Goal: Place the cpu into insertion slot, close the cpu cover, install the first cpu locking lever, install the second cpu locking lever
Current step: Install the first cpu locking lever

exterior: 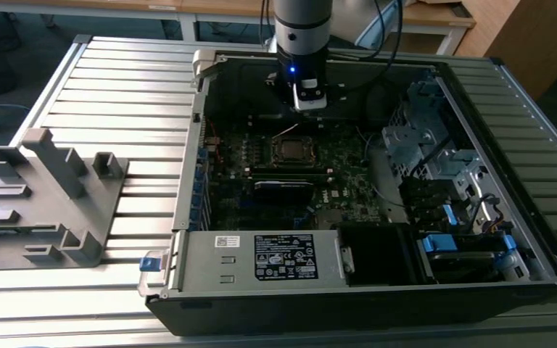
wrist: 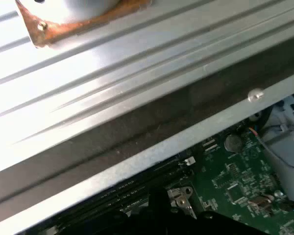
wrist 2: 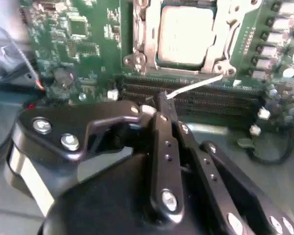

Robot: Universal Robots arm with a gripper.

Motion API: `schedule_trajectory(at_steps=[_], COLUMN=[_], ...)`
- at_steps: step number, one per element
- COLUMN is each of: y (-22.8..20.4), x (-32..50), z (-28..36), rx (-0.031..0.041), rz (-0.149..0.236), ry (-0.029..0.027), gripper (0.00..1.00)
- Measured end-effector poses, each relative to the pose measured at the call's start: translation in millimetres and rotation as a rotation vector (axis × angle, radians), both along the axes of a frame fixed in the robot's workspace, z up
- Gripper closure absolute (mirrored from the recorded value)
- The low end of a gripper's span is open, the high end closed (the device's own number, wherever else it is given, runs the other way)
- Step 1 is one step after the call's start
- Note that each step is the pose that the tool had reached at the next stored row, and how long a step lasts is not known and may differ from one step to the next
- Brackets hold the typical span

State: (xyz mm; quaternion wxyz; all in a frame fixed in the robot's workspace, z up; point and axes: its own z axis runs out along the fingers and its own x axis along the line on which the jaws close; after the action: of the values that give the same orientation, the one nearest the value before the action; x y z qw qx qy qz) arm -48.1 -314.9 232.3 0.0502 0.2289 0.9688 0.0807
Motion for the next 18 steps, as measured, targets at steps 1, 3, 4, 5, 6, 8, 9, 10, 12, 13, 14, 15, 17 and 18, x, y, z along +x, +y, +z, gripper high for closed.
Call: schedule_trajectory(at_steps=[1,3,4,5,6,8,9,10,12,13,14,15,17,18], y=[0.0,-0.1,-0.1,-0.1,-0.1,-0.1,-0.1,-0.1,-0.1,-0.1,-0.1,-0.1,-0.1,-0.1], x=[0.0,0.0,-0.1,-0.1,0.0,-0.1,0.0,0.0,-0.1,-0.1,-0.1,-0.1,-0.1,-0.1], z=[0.0,0.1,0.1,0.2,0.2,0.1,0.1,0.2,0.1,0.2,0.2,0.1,0.2,0.1], rx=[-0.0002,-0.0004,-0.0003,-0.0005,-0.0005,-0.0003,-0.0005,-0.0005,-0.0004,-0.0006,-0.0006,-0.0007,-0.0007,-0.0006], rz=[0.000,0.000,0.000,0.000,0.000,0.000,0.000,0.000,0.000,0.000,0.000,0.000,0.000,0.000], ry=[0.0000,-0.0001,-0.0003,-0.0004,-0.0004,-0.0007,-0.0008,-0.0009,-0.0011,-0.0041,-0.0072,-0.0074,-0.0075,-0.0077], gripper=[0.90,0.90,0.90,0.90,0.90,0.90,0.90,0.90,0.90,0.90,0.90,0.90,0.90,0.90])
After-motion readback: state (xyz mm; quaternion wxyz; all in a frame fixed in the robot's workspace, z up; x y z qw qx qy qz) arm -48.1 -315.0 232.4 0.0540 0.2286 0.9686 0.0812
